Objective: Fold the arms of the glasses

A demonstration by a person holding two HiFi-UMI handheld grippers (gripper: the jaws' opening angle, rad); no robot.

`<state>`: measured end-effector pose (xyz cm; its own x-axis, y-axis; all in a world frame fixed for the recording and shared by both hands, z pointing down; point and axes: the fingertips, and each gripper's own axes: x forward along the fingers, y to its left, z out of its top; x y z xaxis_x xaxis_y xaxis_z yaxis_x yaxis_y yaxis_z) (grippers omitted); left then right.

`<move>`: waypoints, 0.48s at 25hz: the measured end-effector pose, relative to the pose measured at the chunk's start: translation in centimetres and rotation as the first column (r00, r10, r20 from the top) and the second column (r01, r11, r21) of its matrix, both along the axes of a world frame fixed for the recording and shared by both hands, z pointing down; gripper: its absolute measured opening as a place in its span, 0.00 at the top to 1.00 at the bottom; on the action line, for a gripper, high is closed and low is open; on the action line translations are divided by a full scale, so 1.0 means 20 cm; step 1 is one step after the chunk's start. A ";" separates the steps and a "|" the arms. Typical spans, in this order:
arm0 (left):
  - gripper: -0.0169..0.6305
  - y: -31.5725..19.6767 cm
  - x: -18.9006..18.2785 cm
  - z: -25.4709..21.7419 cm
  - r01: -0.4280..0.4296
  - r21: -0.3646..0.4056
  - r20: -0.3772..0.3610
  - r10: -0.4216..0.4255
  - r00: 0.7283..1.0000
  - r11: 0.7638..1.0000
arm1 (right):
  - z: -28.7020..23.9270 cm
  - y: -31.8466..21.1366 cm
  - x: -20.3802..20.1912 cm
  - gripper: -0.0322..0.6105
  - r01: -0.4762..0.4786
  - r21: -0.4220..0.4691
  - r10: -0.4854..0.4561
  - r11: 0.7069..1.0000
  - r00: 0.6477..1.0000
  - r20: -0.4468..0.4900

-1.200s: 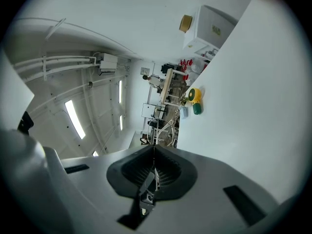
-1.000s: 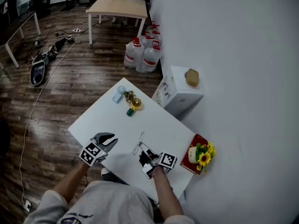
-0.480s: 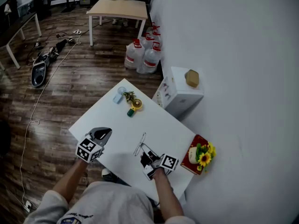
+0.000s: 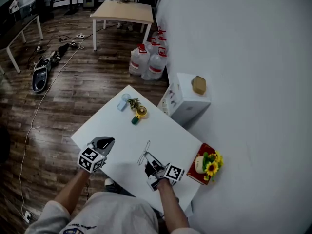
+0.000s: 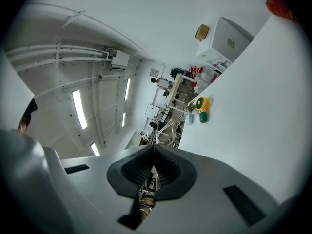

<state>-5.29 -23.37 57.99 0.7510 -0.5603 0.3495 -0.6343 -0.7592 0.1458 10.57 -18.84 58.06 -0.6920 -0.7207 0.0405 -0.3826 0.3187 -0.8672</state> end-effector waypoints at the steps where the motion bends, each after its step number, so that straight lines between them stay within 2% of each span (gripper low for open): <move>1: 0.96 0.00 0.00 0.00 0.001 -0.002 0.000 -0.001 1.000 1.000 | 0.00 0.00 0.00 0.94 -0.001 -0.004 0.001 1.000 1.000 -0.003; 12: 0.96 0.04 0.01 0.02 -0.005 -0.013 -0.006 0.005 1.000 1.000 | -0.02 0.03 -0.01 0.94 0.004 0.002 -0.004 1.000 1.000 -0.020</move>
<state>-5.05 -22.49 58.33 0.7558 -0.5520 0.3523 -0.6296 -0.7605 0.1591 10.34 -18.20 57.70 -0.6936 -0.7183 0.0535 -0.3991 0.3214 -0.8587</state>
